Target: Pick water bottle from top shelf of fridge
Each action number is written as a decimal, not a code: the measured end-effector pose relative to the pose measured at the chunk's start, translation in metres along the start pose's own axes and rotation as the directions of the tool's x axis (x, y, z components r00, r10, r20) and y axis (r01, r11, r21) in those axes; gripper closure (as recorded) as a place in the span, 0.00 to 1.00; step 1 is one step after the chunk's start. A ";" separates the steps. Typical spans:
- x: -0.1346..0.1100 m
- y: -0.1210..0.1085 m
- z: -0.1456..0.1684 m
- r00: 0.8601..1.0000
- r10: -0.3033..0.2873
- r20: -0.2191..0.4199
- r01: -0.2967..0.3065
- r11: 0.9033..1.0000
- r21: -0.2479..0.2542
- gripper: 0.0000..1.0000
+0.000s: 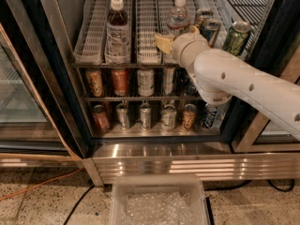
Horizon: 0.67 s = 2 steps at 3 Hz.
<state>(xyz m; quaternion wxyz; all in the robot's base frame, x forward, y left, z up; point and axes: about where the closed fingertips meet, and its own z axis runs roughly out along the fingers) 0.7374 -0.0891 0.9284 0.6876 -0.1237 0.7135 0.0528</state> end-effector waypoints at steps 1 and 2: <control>0.001 0.001 0.002 1.000 0.001 -0.001 -0.001 1.000 -0.002 0.47; 0.001 0.001 0.002 1.000 0.001 -0.001 -0.001 1.000 -0.002 0.71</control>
Offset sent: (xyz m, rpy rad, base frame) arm 0.0014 0.0009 -0.0007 0.0004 0.0010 0.0015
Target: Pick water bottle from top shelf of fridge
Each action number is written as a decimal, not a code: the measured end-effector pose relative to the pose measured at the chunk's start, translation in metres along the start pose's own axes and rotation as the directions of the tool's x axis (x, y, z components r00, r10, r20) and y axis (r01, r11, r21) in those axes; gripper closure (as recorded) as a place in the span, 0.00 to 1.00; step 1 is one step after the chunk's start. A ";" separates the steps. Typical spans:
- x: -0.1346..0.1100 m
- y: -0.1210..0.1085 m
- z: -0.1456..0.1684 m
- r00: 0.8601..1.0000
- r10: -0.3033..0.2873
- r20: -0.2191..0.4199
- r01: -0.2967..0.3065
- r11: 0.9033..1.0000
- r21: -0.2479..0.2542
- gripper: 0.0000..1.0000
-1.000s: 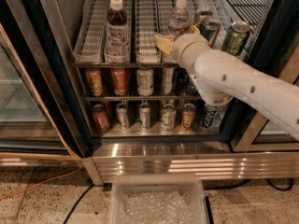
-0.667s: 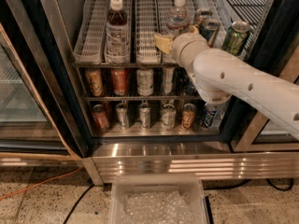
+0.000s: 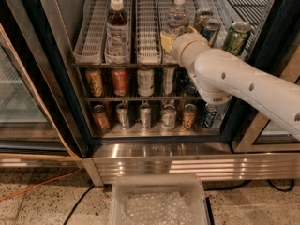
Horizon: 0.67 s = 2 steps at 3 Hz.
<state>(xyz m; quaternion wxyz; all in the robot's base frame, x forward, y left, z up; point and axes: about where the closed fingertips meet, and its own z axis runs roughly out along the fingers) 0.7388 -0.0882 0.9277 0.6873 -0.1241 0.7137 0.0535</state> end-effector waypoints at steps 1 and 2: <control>0.000 0.000 0.000 1.000 0.000 0.000 0.000 1.000 0.000 0.94; 0.000 0.000 0.000 1.000 0.000 0.000 0.000 1.000 0.000 1.00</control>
Offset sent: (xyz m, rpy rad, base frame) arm 0.0000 0.0000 0.0000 0.0000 0.0000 0.0000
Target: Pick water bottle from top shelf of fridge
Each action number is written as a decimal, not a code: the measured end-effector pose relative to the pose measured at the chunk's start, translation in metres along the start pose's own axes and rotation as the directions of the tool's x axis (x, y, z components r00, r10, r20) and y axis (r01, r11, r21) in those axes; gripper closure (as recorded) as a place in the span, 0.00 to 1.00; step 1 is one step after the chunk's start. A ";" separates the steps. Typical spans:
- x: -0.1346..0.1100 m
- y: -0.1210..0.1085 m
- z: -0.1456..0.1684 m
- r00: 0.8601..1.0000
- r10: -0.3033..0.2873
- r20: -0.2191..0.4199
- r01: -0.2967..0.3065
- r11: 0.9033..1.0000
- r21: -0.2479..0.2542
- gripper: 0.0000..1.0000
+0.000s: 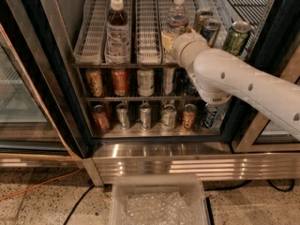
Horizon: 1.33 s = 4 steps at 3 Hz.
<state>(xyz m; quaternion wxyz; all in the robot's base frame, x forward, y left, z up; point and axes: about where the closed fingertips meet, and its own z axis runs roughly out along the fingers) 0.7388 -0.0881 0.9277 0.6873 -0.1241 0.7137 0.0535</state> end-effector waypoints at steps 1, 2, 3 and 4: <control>0.000 0.000 0.000 1.000 0.000 0.000 0.000 1.000 0.000 1.00; -0.006 0.006 -0.003 1.000 -0.013 0.017 0.014 1.000 -0.022 1.00; -0.031 0.018 -0.010 0.998 -0.009 0.063 0.014 0.997 -0.072 1.00; -0.061 0.029 -0.017 0.994 -0.007 0.111 0.021 0.992 -0.124 1.00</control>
Offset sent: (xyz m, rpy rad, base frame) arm -0.0094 0.0112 0.0103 -0.0197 -0.0379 0.0529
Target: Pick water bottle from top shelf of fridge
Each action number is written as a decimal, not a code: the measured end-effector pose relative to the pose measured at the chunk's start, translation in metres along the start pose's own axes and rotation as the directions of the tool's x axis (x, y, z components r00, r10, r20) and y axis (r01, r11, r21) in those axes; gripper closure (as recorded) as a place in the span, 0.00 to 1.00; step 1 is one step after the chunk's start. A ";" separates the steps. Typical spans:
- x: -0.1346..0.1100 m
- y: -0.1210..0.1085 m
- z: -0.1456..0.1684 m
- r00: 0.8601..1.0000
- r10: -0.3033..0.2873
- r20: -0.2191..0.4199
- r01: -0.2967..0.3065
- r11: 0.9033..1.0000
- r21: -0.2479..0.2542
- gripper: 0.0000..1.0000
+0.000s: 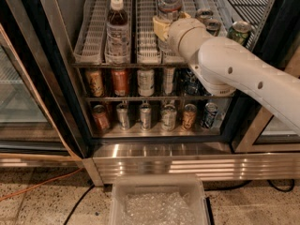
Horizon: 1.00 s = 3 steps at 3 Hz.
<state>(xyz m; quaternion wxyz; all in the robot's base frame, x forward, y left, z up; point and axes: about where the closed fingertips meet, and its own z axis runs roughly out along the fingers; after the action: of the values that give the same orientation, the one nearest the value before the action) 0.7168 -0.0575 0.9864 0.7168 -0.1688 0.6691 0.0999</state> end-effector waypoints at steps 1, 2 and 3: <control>-0.028 0.005 -0.001 0.999 0.003 0.038 -0.001 0.999 -0.038 1.00; -0.043 0.004 -0.013 0.999 0.013 0.041 -0.009 0.996 -0.087 1.00; -0.032 -0.008 -0.044 1.000 0.019 -0.016 -0.022 0.989 -0.149 1.00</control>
Offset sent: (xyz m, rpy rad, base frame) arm -0.0342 -0.0061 0.0552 0.0220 -0.0125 0.1631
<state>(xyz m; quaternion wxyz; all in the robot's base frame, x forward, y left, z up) 0.6758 -0.0787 1.0166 0.6962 -0.2156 0.6667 0.1557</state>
